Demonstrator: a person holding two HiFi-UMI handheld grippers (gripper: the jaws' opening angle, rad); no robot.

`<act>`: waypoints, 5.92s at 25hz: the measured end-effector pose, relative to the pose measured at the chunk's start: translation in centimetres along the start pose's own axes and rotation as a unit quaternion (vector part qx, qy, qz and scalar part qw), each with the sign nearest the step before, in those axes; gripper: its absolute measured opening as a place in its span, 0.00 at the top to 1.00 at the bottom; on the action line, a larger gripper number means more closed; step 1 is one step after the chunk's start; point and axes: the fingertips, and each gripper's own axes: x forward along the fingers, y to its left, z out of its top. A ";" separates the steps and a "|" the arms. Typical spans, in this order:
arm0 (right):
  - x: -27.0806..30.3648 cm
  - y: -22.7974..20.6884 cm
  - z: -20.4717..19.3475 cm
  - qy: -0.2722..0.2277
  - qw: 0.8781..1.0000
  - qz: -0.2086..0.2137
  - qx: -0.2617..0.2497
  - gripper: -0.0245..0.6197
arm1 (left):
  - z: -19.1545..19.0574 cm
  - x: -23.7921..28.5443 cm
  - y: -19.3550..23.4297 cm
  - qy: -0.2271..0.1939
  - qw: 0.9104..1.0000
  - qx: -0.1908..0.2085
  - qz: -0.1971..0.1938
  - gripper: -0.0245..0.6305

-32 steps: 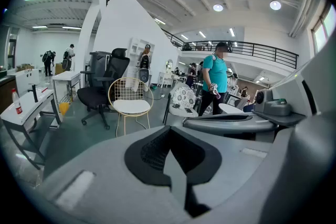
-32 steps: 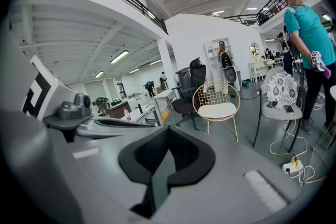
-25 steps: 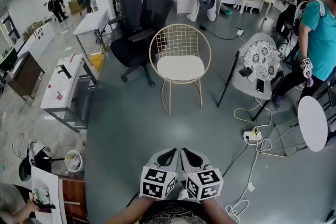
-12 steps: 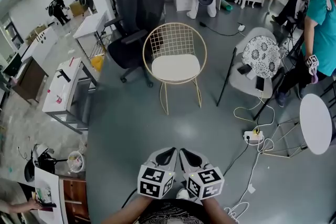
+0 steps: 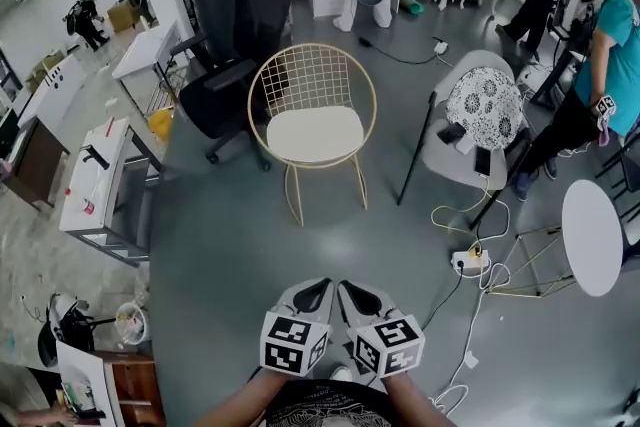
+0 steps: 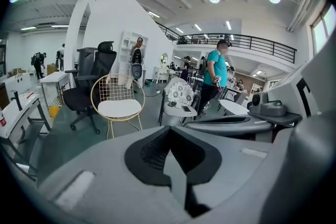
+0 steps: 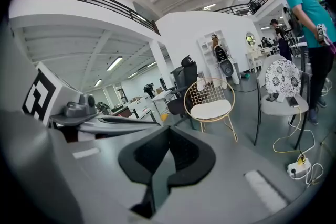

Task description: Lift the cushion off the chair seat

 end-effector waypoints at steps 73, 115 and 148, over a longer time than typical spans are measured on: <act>30.9 -23.0 15.8 0.110 0.981 0.141 -0.074 0.97 | 15.6 29.9 24.8 -0.031 0.985 -0.128 0.110 0.97; 44.7 -25.9 6.4 0.267 0.939 0.176 -0.126 0.97 | -4.8 46.7 38.0 -0.136 0.843 -0.520 -0.030 0.65; 46.7 -27.1 7.8 0.284 0.943 0.143 -0.095 0.97 | -1.0 48.7 38.8 -0.154 0.785 -0.596 -0.074 0.91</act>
